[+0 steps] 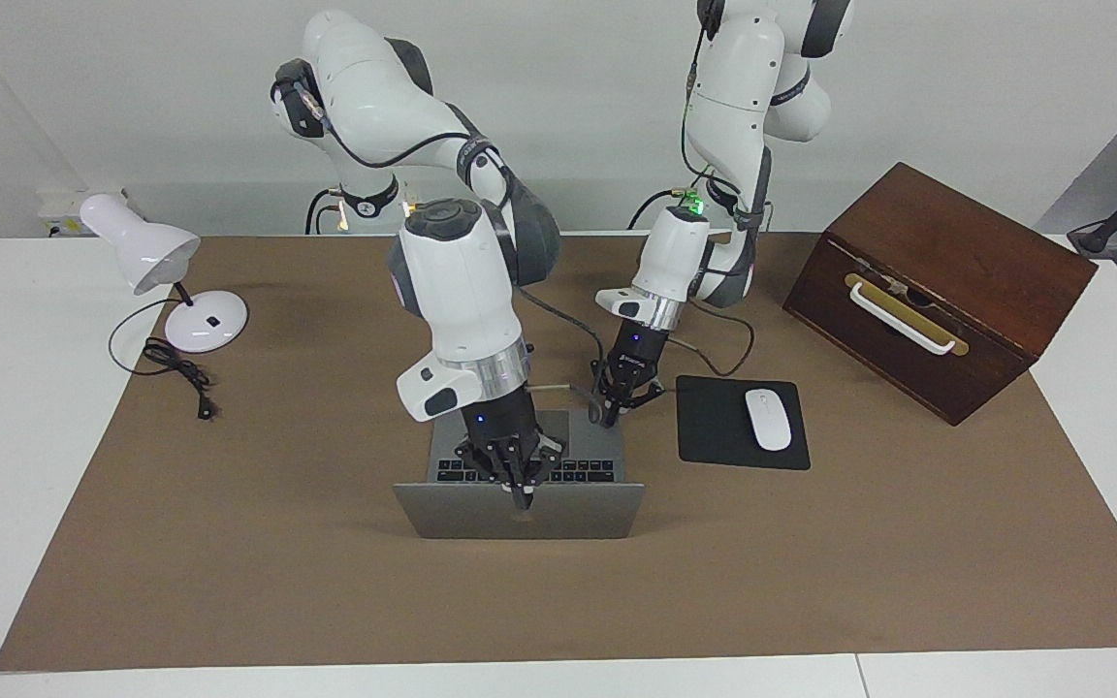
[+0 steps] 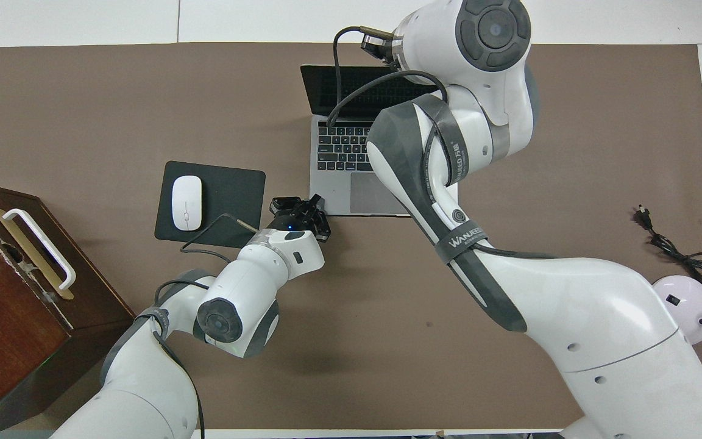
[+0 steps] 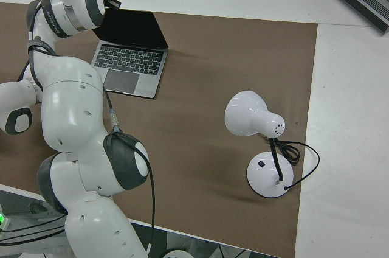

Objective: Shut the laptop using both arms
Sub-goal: 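Push the laptop screen down toward the keyboard with the right gripper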

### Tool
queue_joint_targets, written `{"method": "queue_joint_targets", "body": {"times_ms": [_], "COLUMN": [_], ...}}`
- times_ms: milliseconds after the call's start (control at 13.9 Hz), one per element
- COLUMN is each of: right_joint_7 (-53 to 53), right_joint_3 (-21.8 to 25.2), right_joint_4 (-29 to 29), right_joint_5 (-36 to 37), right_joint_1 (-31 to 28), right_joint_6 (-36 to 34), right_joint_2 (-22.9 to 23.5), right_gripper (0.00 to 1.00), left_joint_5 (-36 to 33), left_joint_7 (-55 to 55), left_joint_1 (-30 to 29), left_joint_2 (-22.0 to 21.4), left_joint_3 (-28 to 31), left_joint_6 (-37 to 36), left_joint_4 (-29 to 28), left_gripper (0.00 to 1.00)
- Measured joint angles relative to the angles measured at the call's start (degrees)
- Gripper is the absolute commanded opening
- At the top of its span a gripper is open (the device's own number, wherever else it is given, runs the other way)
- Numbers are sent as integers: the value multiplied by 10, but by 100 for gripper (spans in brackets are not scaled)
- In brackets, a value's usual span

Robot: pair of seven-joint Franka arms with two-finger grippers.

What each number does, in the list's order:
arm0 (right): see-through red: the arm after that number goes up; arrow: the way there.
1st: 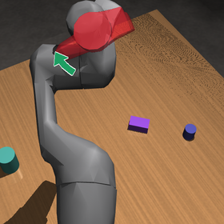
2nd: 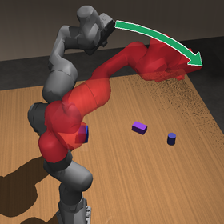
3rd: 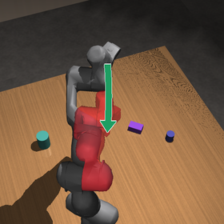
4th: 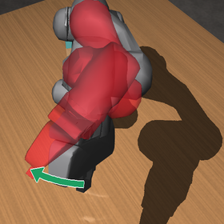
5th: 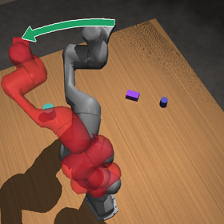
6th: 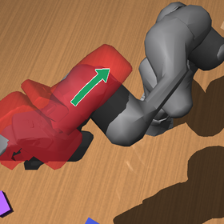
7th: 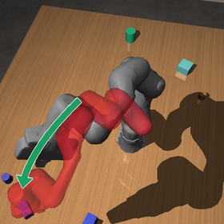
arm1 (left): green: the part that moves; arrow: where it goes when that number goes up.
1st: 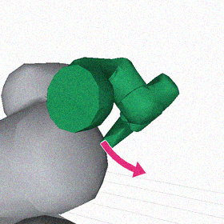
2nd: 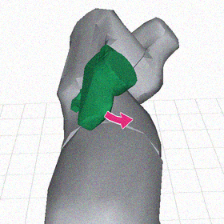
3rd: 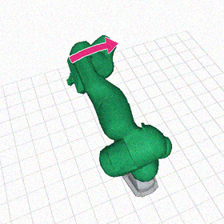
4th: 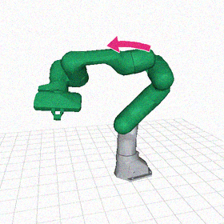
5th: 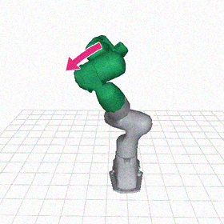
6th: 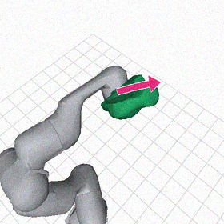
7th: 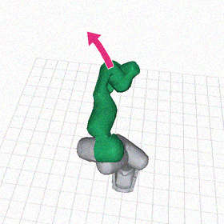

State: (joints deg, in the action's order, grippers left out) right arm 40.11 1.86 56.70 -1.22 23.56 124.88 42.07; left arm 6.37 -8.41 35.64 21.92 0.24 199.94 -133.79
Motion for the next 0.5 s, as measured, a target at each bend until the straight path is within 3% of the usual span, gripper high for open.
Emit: {"method": "queue_joint_targets", "body": {"times_ms": [503], "right_joint_7": [0], "right_joint_3": [0], "right_joint_4": [-6], "right_joint_5": [-61], "right_joint_1": [-1], "right_joint_6": [-43], "right_joint_2": [-2], "right_gripper": [0], "left_joint_5": [0], "left_joint_7": [0], "left_joint_1": [0], "left_joint_2": [0], "left_joint_3": [0], "left_joint_6": [0], "left_joint_4": [0], "left_gripper": [0]}}
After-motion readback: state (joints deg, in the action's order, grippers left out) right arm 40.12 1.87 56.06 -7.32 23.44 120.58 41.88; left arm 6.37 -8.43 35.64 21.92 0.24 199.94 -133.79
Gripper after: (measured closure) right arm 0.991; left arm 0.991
